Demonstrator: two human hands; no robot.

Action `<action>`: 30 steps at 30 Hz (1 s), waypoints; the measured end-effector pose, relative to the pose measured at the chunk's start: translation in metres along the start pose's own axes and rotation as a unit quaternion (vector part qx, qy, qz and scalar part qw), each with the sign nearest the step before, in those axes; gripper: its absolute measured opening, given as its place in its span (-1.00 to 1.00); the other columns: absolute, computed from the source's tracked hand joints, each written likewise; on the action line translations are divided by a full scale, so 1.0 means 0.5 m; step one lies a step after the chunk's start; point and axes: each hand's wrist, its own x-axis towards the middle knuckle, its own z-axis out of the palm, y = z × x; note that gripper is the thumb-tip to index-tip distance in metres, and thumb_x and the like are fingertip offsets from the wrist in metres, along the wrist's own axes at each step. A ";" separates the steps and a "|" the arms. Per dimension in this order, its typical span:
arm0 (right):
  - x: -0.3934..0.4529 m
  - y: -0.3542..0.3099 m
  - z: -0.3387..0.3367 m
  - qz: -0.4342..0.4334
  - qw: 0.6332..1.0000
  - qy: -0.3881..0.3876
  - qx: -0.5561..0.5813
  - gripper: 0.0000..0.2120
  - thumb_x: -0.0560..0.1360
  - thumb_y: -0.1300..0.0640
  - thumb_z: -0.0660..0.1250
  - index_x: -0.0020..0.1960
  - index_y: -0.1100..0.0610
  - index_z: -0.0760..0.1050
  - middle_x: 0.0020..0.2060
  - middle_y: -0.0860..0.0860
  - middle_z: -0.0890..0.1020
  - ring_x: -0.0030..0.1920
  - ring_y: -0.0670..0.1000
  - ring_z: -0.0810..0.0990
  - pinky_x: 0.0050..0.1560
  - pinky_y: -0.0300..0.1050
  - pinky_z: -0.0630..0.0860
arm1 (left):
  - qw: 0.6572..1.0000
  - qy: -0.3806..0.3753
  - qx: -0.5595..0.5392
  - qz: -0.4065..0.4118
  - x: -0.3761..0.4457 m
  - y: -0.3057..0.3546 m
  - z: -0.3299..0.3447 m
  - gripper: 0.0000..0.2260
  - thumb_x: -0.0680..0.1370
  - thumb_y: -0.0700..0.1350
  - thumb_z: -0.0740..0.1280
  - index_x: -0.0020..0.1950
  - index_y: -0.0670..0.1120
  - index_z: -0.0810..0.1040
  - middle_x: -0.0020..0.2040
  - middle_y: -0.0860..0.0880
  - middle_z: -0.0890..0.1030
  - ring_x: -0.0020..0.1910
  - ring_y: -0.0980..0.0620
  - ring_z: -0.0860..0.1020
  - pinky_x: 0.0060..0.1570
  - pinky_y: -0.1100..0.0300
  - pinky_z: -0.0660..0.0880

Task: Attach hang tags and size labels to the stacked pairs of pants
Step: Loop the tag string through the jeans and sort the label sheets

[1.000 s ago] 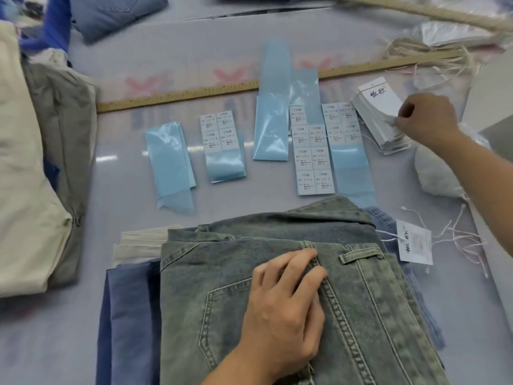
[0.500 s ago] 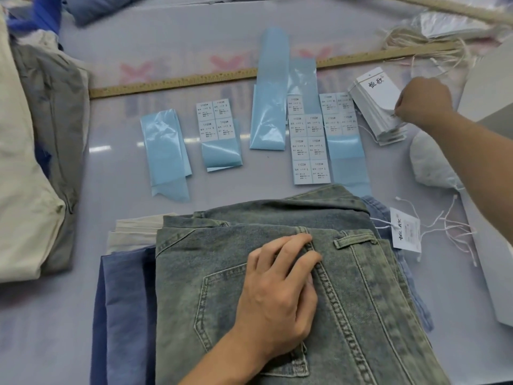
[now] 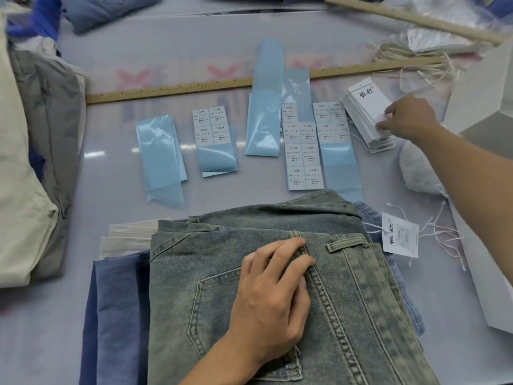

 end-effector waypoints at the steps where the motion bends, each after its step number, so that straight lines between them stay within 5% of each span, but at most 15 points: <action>1: -0.003 0.001 0.004 -0.004 1.000 0.000 0.005 -0.64 0.43 0.17 0.53 0.18 0.28 0.66 0.12 0.27 0.67 0.18 0.28 0.60 0.23 0.08 0.54 | 1.000 -0.002 0.005 -0.001 0.003 0.003 -0.002 -0.79 0.59 -0.11 0.27 0.19 -0.06 0.60 0.36 0.02 0.54 0.30 -0.03 0.49 0.20 0.02 0.40; 7: -0.017 0.005 0.017 -0.016 1.000 0.019 -0.019 -0.78 0.46 0.23 0.44 0.05 0.33 0.68 -0.03 0.33 0.67 0.06 0.34 0.60 0.12 0.11 0.58 | 0.999 -0.013 0.028 -0.009 0.129 0.011 -0.030 -0.86 0.60 -0.09 0.26 0.03 -0.05 0.61 -0.10 0.04 0.60 -0.13 0.02 0.50 -0.09 0.05 0.40; 13: -0.023 -0.001 0.017 -0.042 0.997 0.024 -0.057 -0.78 0.53 0.35 0.30 0.11 0.34 0.65 0.05 0.35 0.66 0.11 0.38 0.59 0.16 0.13 0.55 | 0.980 -0.164 0.080 -0.075 0.313 -0.005 0.071 -0.74 0.67 0.01 0.14 0.27 -0.04 0.51 0.22 -0.07 0.57 0.18 -0.12 0.46 0.12 -0.07 0.36; 17: -0.031 -0.020 0.014 -0.054 0.986 0.058 -0.145 -0.81 0.47 0.41 0.30 0.04 0.35 0.62 -0.09 0.35 0.63 -0.04 0.36 0.63 0.00 0.10 0.56 | 0.938 -0.305 0.060 -0.150 0.313 -0.041 0.142 -0.70 0.67 0.05 0.05 0.16 -0.05 0.50 0.17 -0.14 0.61 0.04 -0.17 0.52 -0.06 -0.01 0.36; 20: -0.036 -0.032 0.012 -0.067 0.977 0.072 -0.190 -0.84 0.47 0.42 0.31 0.01 0.37 0.61 -0.14 0.36 0.62 -0.07 0.37 0.63 -0.06 0.11 0.55 | 0.938 -0.300 0.034 -0.169 0.310 -0.059 0.153 -0.71 0.65 0.07 0.05 0.12 -0.03 0.49 0.09 -0.13 0.63 -0.12 -0.11 0.44 -0.16 0.03 0.32; 26: -0.042 -0.024 -0.004 -0.146 0.953 0.117 -0.239 -0.81 0.34 0.59 0.28 -0.06 0.49 0.52 -0.20 0.42 0.56 -0.08 0.39 0.56 -0.06 0.21 0.48 | 0.943 -0.286 0.020 -0.171 0.308 -0.062 0.156 -0.73 0.63 0.08 0.07 0.09 -0.01 0.49 0.00 -0.08 0.62 -0.14 -0.10 0.47 -0.21 0.04 0.30; 30: -0.035 -0.012 -0.015 -0.201 0.935 0.126 -0.263 -0.76 0.41 0.57 0.25 0.07 0.46 0.51 -0.11 0.41 0.57 0.04 0.39 0.50 -0.02 0.24 0.48 | 0.947 -0.275 0.021 -0.167 0.308 -0.065 0.159 -0.74 0.63 0.09 0.08 0.07 -0.01 0.50 -0.07 -0.03 0.58 -0.14 -0.09 0.49 -0.25 0.06 0.29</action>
